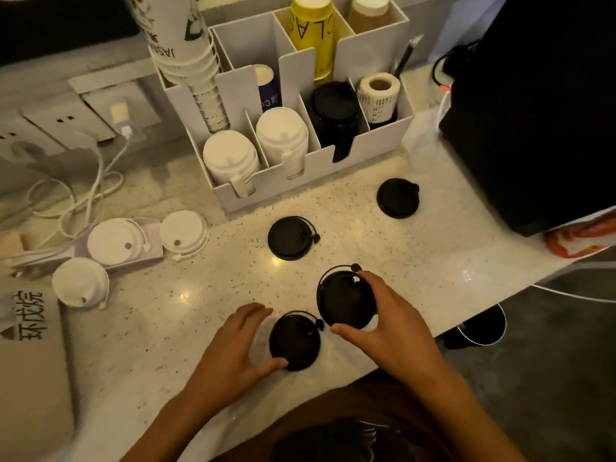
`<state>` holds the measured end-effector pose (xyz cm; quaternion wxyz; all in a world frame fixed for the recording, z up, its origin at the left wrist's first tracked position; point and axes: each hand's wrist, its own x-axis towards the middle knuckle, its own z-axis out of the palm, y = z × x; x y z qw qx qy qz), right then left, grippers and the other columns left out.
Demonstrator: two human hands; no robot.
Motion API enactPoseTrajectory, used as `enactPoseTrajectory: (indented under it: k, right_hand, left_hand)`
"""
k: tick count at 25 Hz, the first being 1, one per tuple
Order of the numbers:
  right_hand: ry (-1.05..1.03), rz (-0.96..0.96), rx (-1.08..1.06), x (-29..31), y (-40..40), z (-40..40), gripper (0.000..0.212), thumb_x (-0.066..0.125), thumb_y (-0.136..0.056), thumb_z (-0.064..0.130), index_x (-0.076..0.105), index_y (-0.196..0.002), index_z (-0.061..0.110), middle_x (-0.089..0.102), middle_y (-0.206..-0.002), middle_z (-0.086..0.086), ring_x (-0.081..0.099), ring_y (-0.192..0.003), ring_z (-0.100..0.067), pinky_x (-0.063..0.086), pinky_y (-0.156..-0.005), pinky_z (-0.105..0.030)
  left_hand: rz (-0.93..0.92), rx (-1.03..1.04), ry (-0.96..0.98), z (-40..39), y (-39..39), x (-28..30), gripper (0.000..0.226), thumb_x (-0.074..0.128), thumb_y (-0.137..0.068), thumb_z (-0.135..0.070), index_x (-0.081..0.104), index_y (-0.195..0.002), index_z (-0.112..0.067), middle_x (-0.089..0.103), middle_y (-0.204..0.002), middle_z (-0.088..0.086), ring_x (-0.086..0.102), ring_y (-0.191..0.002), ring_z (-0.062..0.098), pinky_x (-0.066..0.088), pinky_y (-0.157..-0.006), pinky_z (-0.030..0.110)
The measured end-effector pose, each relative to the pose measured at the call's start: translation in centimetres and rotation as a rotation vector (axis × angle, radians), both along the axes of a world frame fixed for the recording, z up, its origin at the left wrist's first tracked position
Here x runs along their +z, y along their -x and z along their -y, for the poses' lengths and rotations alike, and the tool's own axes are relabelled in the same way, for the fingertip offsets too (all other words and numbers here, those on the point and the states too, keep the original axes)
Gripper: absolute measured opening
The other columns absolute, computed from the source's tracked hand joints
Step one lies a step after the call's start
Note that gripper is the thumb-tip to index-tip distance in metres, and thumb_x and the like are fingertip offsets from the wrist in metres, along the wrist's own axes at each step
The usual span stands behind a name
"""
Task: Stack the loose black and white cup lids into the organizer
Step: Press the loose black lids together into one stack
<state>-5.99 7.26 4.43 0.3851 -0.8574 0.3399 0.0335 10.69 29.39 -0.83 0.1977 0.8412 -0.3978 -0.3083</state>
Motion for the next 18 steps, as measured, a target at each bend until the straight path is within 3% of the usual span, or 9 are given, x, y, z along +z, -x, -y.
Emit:
enactPoseTrajectory:
  k: [3, 5, 8, 11, 15, 18]
  right_hand:
    - [0.031, -0.034, 0.006, 0.1, 0.0, 0.9, 0.098, 0.067, -0.069, 0.076, 0.023, -0.149, 0.041, 0.052, -0.144, 0.009, 0.051, -0.128, -0.013, 0.048, -0.102, -0.031]
    - [0.044, -0.056, 0.022, 0.0, 0.0, 1.4, 0.098, 0.067, -0.069, 0.076, 0.023, -0.149, 0.041, 0.051, -0.144, 0.009, 0.051, -0.129, -0.013, 0.047, -0.101, -0.029]
    - [0.030, -0.080, 0.060, -0.1, -0.4, 2.2, 0.097, 0.067, -0.068, 0.076, 0.025, -0.149, 0.041, 0.051, -0.145, 0.010, 0.050, -0.129, -0.013, 0.046, -0.101, -0.029]
    - [0.028, -0.071, 0.076, -0.3, -0.8, 2.6, 0.098, 0.068, -0.068, 0.075, 0.027, -0.149, 0.040, 0.051, -0.145, 0.010, 0.051, -0.128, -0.013, 0.045, -0.101, -0.028]
    - [0.015, -0.064, 0.089, -0.4, -1.0, 3.1, 0.097, 0.069, -0.069, 0.072, 0.029, -0.150, 0.037, 0.051, -0.146, 0.008, 0.050, -0.130, -0.015, 0.043, -0.102, -0.030]
    - [0.020, -0.064, 0.096, -0.6, -0.7, 3.6, 0.098, 0.066, -0.067, 0.076, 0.029, -0.149, 0.038, 0.052, -0.144, 0.008, 0.049, -0.130, -0.015, 0.045, -0.103, -0.031]
  left_hand:
    - [0.145, -0.266, -0.061, 1.1, -0.7, -1.5, 0.110, 0.058, -0.066, -0.084, 0.019, -0.156, -0.033, 0.016, -0.165, -0.003, 0.014, -0.152, 0.021, 0.025, -0.121, 0.044]
    - [0.203, -0.398, -0.044, 1.8, -1.4, -2.2, 0.106, 0.057, -0.070, -0.081, 0.016, -0.156, -0.036, 0.010, -0.167, -0.002, 0.005, -0.154, 0.024, 0.022, -0.122, 0.046]
    - [0.245, -0.452, 0.014, 2.3, -1.5, -2.9, 0.093, 0.057, -0.073, -0.075, 0.028, -0.152, -0.036, 0.017, -0.166, -0.004, 0.009, -0.154, 0.025, 0.023, -0.120, 0.044]
    - [0.218, -0.293, 0.021, 2.0, -0.5, -3.0, 0.093, 0.059, -0.072, -0.075, 0.036, -0.150, -0.030, 0.024, -0.164, -0.002, 0.015, -0.152, 0.023, 0.031, -0.119, 0.049]
    - [0.149, 0.147, 0.067, 3.9, 2.4, -2.8, 0.093, 0.065, -0.066, -0.073, 0.047, -0.141, -0.021, 0.039, -0.154, 0.008, 0.032, -0.144, 0.027, 0.034, -0.117, 0.047]
    - [0.132, 0.332, 0.101, 6.4, 5.1, -3.0, 0.089, 0.069, -0.066, -0.070, 0.050, -0.137, -0.019, 0.039, -0.152, 0.010, 0.032, -0.142, 0.029, 0.036, -0.115, 0.047]
